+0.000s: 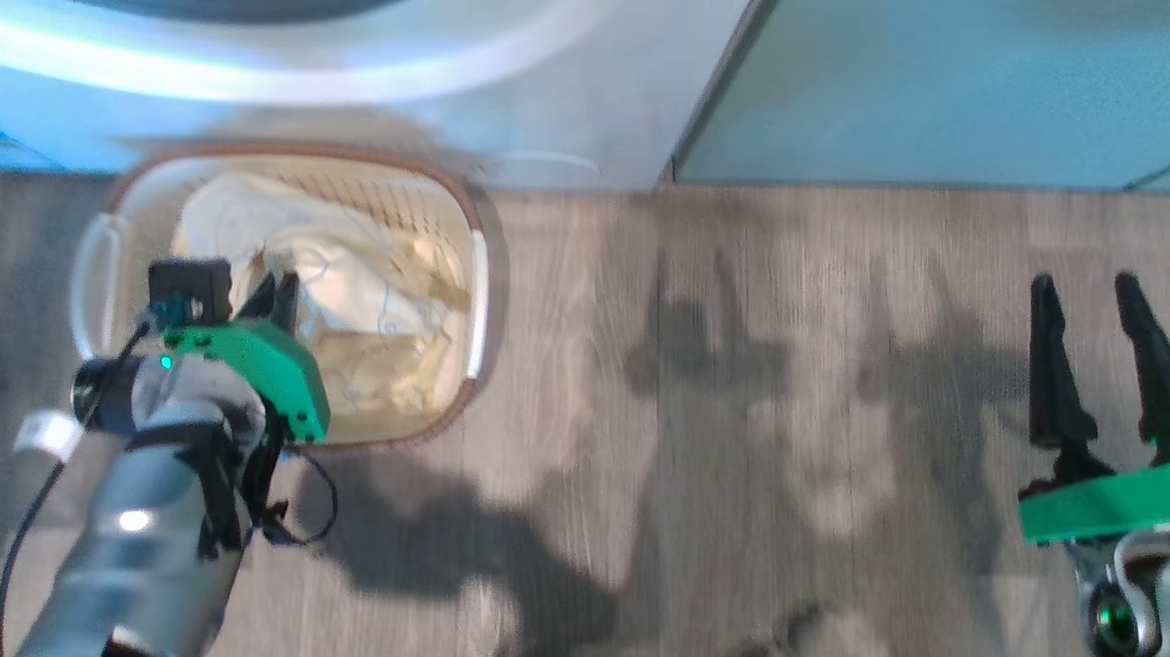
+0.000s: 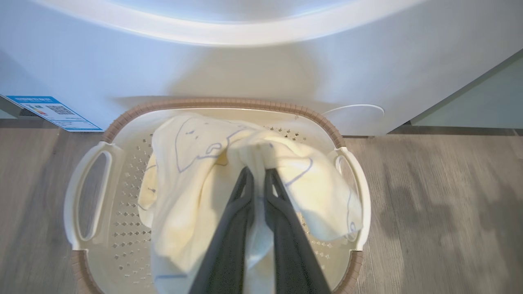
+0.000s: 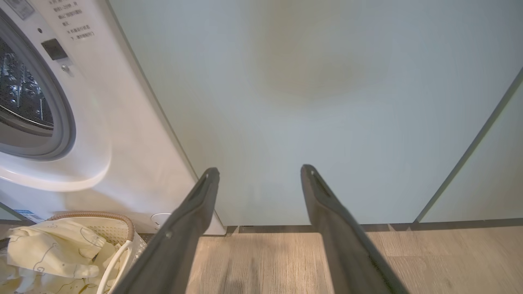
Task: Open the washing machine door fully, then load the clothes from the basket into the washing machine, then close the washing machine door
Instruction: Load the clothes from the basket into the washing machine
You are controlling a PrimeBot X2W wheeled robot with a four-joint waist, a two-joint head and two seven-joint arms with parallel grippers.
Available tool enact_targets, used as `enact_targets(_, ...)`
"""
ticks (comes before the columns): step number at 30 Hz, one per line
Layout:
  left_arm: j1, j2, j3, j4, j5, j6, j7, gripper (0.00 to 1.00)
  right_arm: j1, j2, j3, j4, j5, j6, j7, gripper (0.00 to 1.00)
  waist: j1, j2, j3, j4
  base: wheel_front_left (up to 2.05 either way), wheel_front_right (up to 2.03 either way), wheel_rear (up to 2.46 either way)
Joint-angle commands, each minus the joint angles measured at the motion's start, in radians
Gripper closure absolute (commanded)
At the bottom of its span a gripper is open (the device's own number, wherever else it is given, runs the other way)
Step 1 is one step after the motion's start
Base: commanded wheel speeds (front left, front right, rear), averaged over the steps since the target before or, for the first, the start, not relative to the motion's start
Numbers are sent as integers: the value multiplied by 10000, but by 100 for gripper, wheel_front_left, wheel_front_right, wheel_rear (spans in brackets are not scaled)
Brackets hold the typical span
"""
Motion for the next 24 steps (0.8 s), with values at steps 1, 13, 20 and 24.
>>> enact_targets(1,352,268,372,-502,-76,-22,-118,100,315,-197,60,-196,15,16,-65,0,1,-1,-709,284,0,0,0)
enact_targets(13,2351,2,1274,-3226,70,-407,-119,100,1434,-92,-136,-19,-31,16,-65,0,1,-1,-2707,757,0,0,0)
enact_targets(20,3063,5,1485,-4432,29,-568,-120,100,1909,-111,-284,-6,-41,16,-65,0,1,-1,-3423,934,0,0,0)
enact_targets(24,3490,79,1481,-5239,-50,-609,-120,100,2179,-142,-388,-31,-52,16,-65,0,1,-1,-3798,1022,0,0,0)
